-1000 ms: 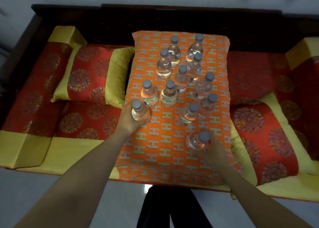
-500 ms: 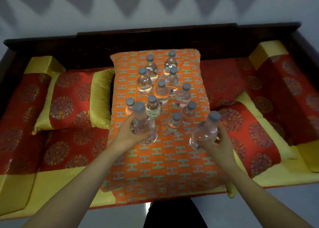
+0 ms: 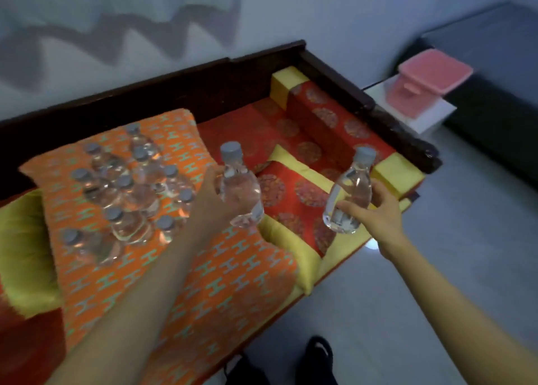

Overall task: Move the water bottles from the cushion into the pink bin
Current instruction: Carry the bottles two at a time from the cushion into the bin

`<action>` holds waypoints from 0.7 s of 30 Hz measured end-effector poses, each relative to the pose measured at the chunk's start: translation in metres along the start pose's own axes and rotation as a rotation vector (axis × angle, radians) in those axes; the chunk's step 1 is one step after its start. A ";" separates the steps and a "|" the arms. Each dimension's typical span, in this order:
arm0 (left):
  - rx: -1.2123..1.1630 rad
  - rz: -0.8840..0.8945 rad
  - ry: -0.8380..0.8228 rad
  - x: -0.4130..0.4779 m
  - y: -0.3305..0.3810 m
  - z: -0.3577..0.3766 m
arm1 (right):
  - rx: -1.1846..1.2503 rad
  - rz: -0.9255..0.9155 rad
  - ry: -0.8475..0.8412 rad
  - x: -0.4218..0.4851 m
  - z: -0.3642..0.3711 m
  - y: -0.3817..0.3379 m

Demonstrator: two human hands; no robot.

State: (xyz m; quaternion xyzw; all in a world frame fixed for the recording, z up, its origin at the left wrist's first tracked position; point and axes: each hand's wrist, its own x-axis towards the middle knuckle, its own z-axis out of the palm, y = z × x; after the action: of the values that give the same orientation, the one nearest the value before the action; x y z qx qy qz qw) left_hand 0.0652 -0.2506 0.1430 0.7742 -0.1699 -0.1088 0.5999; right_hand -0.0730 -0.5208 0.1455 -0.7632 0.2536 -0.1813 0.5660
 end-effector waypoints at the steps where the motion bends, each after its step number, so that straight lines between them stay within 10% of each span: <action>1: 0.007 0.019 -0.019 0.003 0.009 0.019 | -0.010 0.003 0.024 -0.001 -0.021 0.001; 21: -0.031 0.038 -0.204 0.007 0.128 0.352 | -0.035 0.021 0.188 0.014 -0.358 0.049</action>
State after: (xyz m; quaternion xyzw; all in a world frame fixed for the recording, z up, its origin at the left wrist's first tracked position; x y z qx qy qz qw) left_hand -0.0767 -0.5954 0.1768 0.7464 -0.2432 -0.1781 0.5934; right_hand -0.2725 -0.8161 0.2036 -0.7499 0.3167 -0.2418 0.5280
